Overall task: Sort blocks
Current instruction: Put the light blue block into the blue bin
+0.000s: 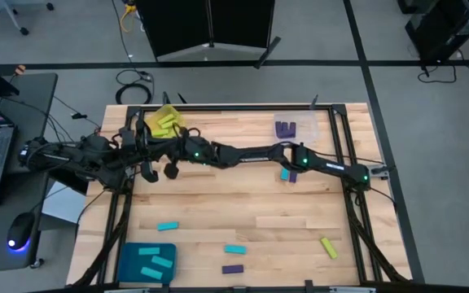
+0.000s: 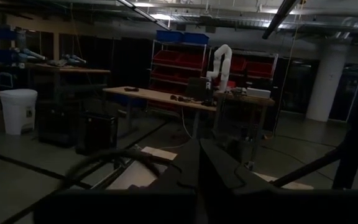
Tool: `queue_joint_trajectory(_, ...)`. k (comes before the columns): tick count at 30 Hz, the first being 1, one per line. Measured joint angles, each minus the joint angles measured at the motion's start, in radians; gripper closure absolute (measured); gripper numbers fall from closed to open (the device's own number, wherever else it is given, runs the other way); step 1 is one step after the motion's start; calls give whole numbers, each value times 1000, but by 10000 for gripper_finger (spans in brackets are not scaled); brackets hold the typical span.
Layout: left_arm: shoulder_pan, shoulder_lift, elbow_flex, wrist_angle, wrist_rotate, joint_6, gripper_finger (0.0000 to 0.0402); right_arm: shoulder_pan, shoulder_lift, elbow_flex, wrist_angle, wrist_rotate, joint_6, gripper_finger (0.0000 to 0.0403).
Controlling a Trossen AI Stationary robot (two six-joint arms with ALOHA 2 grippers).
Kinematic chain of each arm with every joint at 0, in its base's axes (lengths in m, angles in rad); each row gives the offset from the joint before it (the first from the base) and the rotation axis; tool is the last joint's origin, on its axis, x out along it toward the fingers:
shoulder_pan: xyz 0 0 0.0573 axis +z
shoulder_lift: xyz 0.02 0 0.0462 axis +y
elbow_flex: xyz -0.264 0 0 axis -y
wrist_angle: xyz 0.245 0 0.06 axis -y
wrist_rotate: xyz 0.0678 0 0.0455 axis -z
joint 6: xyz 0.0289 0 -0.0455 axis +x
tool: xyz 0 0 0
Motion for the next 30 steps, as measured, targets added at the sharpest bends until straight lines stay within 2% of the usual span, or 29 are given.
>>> queue_joint_trajectory(3, 0, 0, 0, -3, 14, 0, 388, 14, -61, -93, 30, -22, -3, 398)
queue_joint_trajectory(5, 0, 0, 0, -3, 18, 1, 388, 22, -131, -214, 106, -23, -8, 398)
queue_joint_trajectory(12, 0, 14, 0, -24, 19, 2, 388, 24, -499, -891, 490, 22, 0, 398)
queue_joint_trajectory(18, 28, 148, 0, -28, 7, -37, 388, 60, -837, -1352, 577, 265, -1, 398)
queue_joint_trajectory(21, 54, 262, 0, -38, 54, -77, 388, 96, -994, -1541, 607, 393, -8, 398)
queue_joint_trajectory(25, 66, 429, 0, -41, 195, -116, 385, 141, -1193, -1747, 692, 523, -8, 396)
queue_joint_trajectory(30, 45, 625, -1, 13, 235, -127, 362, 216, -1379, -1920, 704, 665, -13, 395)
